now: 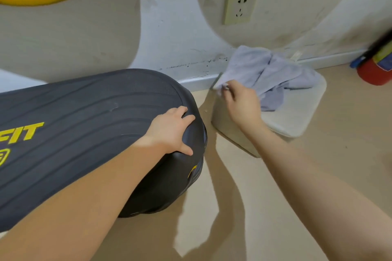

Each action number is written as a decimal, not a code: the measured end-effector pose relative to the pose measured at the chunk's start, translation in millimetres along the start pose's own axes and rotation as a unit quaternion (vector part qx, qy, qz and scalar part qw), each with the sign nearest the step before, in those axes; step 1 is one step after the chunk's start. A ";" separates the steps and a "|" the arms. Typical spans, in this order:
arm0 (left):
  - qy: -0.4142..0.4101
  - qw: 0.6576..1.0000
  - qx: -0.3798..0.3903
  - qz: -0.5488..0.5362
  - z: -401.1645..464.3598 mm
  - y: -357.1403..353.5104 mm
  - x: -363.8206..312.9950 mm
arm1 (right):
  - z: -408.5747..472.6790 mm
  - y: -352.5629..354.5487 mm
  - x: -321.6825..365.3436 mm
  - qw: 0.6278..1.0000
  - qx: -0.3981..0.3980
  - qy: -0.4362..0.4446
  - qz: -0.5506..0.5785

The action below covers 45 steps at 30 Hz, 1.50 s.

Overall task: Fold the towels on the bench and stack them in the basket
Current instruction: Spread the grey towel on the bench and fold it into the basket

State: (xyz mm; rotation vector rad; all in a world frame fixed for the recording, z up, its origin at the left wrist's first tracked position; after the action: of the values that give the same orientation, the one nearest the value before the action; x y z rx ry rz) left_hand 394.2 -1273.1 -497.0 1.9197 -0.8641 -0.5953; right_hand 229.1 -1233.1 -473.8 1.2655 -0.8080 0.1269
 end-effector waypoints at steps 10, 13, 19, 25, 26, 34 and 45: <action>-0.029 0.788 -0.282 -0.547 -103.1 49.1 45.7 | -54.3 -24.5 139.6 0.929 0.098 0.018 0.356; -0.060 0.748 -0.291 -0.593 -126.1 56.0 60.5 | -67.4 -28.7 169.9 0.876 0.139 0.005 0.462; -0.087 0.656 -0.261 -0.703 -154.9 49.6 103.7 | -87.5 -19.9 226.8 0.843 0.167 0.096 0.502; -0.104 0.647 -0.296 -0.695 -196.0 54.6 157.6 | -98.8 -22.2 283.2 0.949 0.103 0.217 0.206; -0.109 0.650 -0.295 -0.691 -203.0 54.4 162.9 | -99.6 -22.0 293.1 0.960 0.061 0.235 0.140; -0.072 0.563 -0.312 -0.762 -255.5 53.9 219.6 | -99.8 -47.2 350.7 0.969 -0.016 0.216 0.120; 0.038 0.762 -0.223 -0.607 -292.5 0.8 276.5 | -92.0 -49.1 328.6 0.973 -0.058 0.073 0.210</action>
State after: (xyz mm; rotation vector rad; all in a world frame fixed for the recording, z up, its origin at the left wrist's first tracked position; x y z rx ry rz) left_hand 774.5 -1326.3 -376.4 1.8139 0.7044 -1.2986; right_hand 535.1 -1279.4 -321.7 0.9488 -0.9319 0.5021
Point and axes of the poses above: each hand's wrist, its own z-axis towards the middle knuckle, its own y-axis out of the back of the hand, x = y × z, the point moved 5 cm from there along z, towards the middle knuckle, and after that the axes turned 6 degrees about x, right-handed, at the moved point
